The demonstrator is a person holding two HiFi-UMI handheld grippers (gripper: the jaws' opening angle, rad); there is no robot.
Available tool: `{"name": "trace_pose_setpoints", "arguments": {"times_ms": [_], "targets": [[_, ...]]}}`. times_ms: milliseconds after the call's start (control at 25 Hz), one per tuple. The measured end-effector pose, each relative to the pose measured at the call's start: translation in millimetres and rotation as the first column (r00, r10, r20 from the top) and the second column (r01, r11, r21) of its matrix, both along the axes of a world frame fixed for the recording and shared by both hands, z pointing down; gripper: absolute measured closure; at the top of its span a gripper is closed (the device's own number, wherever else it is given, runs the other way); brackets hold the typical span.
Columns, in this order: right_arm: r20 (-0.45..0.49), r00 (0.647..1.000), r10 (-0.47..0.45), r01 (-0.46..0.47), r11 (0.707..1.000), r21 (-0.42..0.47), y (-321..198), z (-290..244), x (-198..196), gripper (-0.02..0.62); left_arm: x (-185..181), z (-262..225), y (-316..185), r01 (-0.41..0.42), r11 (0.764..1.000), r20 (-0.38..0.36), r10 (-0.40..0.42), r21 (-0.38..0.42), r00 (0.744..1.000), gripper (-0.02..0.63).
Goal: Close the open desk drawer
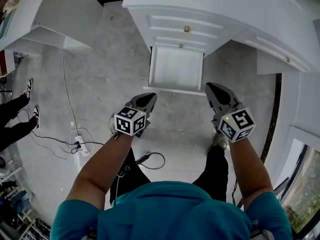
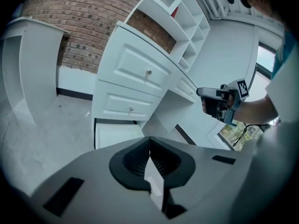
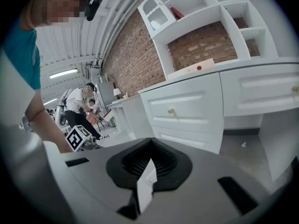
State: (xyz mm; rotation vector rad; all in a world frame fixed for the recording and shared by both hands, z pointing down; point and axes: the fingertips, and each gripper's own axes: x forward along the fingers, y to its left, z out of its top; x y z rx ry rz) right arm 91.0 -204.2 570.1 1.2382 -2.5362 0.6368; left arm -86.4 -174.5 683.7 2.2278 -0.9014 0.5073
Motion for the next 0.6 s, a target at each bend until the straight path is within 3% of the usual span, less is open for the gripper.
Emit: {"name": "trace_pose_setpoints", "arguments": {"times_ms": [360, 600], "targets": [[0.002, 1.000, 0.003, -0.003, 1.000, -0.027, -7.2, 117.6, 3.2, 0.575, 5.1, 118.9, -1.8, -0.020, 0.999, 0.043, 0.022, -0.042, 0.999, 0.589], [0.018, 1.000, 0.003, -0.002, 0.999, -0.048, 2.2, 175.6, -0.9, 0.575, -3.8, 193.6, 6.4, 0.009, 0.996, 0.093, 0.000, -0.093, 0.996, 0.589]]}}
